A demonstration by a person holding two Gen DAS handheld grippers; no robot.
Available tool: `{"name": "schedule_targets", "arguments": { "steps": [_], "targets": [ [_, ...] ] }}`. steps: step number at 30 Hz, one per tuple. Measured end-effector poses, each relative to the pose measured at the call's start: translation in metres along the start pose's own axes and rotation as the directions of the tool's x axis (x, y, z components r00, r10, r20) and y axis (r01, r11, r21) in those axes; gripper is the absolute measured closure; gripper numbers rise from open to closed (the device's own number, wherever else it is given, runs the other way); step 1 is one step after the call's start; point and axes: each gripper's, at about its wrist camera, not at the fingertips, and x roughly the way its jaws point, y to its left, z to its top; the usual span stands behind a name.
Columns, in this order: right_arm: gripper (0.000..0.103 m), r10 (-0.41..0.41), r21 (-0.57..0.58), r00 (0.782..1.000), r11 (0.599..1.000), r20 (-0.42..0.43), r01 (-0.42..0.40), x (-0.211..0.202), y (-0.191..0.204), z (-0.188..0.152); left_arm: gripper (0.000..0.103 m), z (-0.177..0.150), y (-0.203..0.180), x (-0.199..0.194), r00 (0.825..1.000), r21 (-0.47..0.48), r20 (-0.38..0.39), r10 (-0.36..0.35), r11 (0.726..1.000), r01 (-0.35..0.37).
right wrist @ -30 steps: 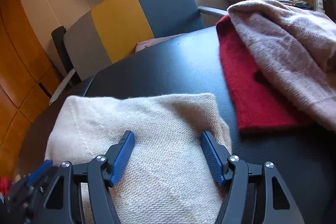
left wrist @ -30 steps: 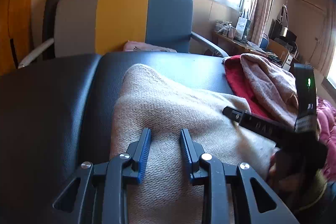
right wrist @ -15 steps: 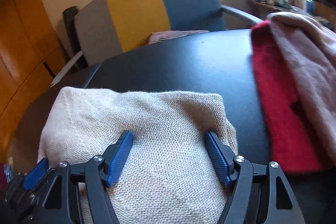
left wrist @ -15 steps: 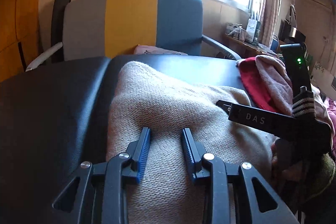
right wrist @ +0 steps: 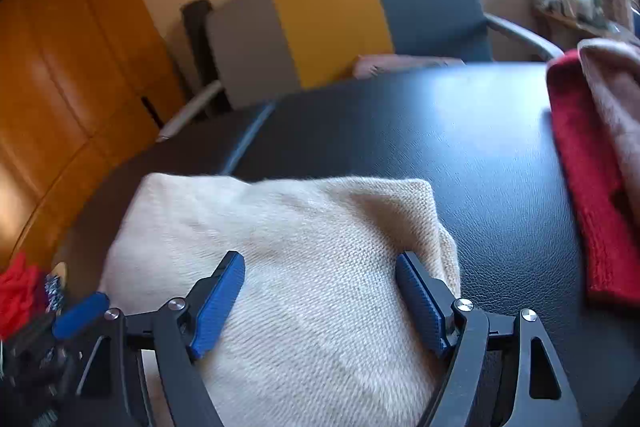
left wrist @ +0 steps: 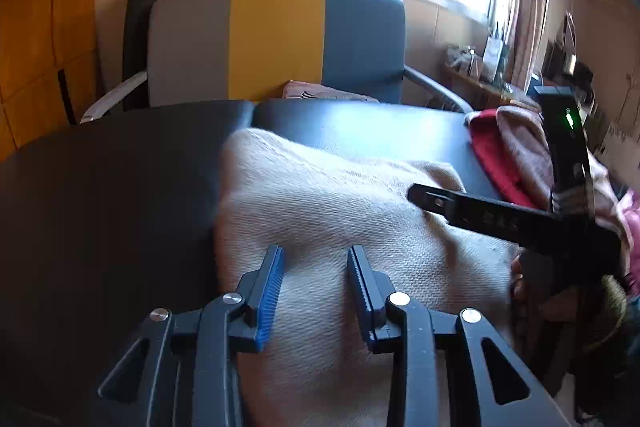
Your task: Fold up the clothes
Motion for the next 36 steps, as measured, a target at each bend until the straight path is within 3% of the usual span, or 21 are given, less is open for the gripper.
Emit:
{"name": "schedule_targets", "arguments": {
  "steps": [2,4,8,15,18,23,25,27,28,30,36],
  "targets": [
    [0.021,0.034,-0.009,0.999,0.999,0.033,-0.034,-0.015,-0.001,-0.001,0.063,0.003,0.022,-0.010,1.000,-0.055,0.015,-0.016,0.998,0.016],
    [0.018,0.062,-0.010,0.997,0.998,0.049,-0.062,-0.029,-0.007,-0.002,0.051,0.005,0.046,-0.011,0.999,-0.126,0.004,-0.049,0.991,0.049],
    [0.007,0.125,0.011,0.992,0.992,0.021,-0.125,-0.044,-0.030,-0.008,0.048,0.008,0.080,0.000,0.990,-0.242,-0.027,-0.138,0.962,0.128],
    [0.005,0.218,0.061,0.970,0.975,-0.109,-0.213,-0.030,-0.055,-0.031,0.045,0.004,0.085,0.044,0.941,-0.326,-0.098,-0.323,0.904,0.276],
    [0.000,0.244,0.034,0.963,0.970,-0.117,-0.241,-0.020,-0.051,-0.034,0.041,0.000,0.082,0.057,0.927,-0.358,-0.081,-0.367,0.878,0.316],
    [0.000,0.305,0.011,0.938,0.951,-0.166,-0.307,-0.005,-0.042,-0.029,0.031,-0.004,0.072,0.077,0.895,-0.408,-0.091,-0.436,0.836,0.366],
    [0.006,0.297,-0.018,0.937,0.952,-0.184,-0.305,-0.002,-0.035,-0.030,0.035,-0.006,0.068,0.079,0.894,-0.402,-0.086,-0.439,0.837,0.372],
    [0.029,0.300,-0.033,0.934,0.950,-0.195,-0.312,-0.001,-0.028,-0.033,0.046,-0.007,0.065,0.074,0.896,-0.388,-0.081,-0.437,0.842,0.375],
    [0.034,0.312,-0.025,0.929,0.946,-0.197,-0.323,0.000,-0.024,-0.034,0.055,-0.007,0.064,0.070,0.896,-0.387,-0.079,-0.438,0.841,0.377],
    [0.054,0.337,-0.009,0.920,0.938,-0.200,-0.345,0.001,-0.016,-0.036,0.059,-0.006,0.067,0.054,0.894,-0.386,-0.065,-0.443,0.838,0.386],
    [0.062,0.443,-0.058,0.859,0.880,-0.257,-0.472,0.013,0.054,-0.033,0.061,-0.008,0.094,-0.027,0.909,-0.363,0.049,-0.413,0.841,0.401]
  ]
}}
